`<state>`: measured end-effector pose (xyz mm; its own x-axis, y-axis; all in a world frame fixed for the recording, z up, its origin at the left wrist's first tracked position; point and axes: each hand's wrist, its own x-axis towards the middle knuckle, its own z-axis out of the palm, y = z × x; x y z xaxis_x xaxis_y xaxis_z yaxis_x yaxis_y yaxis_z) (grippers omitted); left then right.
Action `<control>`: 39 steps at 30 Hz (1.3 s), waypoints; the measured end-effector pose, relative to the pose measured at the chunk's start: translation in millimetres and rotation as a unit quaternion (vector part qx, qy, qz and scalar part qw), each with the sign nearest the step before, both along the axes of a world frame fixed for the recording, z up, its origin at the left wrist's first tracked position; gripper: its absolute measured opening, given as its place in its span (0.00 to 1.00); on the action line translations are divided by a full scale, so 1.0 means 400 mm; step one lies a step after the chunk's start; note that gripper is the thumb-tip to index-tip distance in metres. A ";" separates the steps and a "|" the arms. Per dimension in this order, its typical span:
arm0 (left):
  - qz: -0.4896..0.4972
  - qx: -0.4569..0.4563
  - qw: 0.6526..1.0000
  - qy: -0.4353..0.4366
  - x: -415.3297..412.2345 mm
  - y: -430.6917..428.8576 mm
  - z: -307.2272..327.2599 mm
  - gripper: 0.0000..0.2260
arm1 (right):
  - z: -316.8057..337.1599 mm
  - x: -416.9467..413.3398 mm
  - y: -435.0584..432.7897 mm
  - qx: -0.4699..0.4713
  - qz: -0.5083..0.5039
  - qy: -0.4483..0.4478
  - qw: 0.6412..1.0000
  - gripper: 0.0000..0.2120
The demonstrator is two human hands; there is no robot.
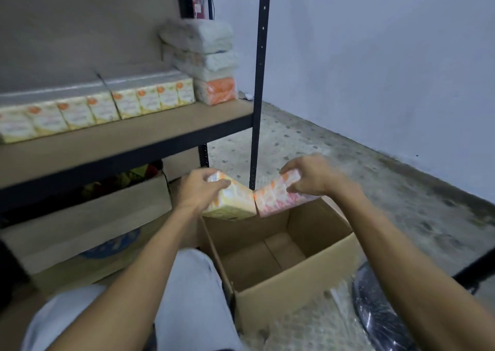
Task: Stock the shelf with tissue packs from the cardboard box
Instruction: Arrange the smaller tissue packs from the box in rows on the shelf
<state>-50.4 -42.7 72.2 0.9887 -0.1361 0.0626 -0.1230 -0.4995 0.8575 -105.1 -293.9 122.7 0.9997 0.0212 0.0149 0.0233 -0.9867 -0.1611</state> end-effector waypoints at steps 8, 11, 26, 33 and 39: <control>0.003 -0.037 0.995 -0.096 -0.056 0.144 0.250 0.21 | 0.254 -0.055 0.066 0.000 0.045 -0.122 0.991 0.21; 0.030 -0.070 0.989 -0.125 -0.085 0.194 0.327 0.18 | 0.329 -0.078 0.088 0.015 0.061 -0.168 0.984 0.19; 0.098 -0.120 0.963 -0.221 -0.098 0.497 0.429 0.12 | 0.413 0.036 0.278 0.172 0.180 -0.273 0.929 0.20; 0.107 -0.084 0.959 -0.248 -0.062 0.629 0.362 0.12 | 0.302 0.174 0.366 0.244 0.194 -0.244 0.918 0.20; 0.084 -0.017 0.965 -0.249 -0.036 0.704 0.312 0.15 | 0.252 0.265 0.398 0.198 0.180 -0.192 0.944 0.26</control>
<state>-64.6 239.0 197.1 0.8430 0.0343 0.5369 -0.4431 -0.5216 0.7291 0.8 -134.9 223.4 0.8480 0.2757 0.4526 0.4778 -0.7671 -0.4280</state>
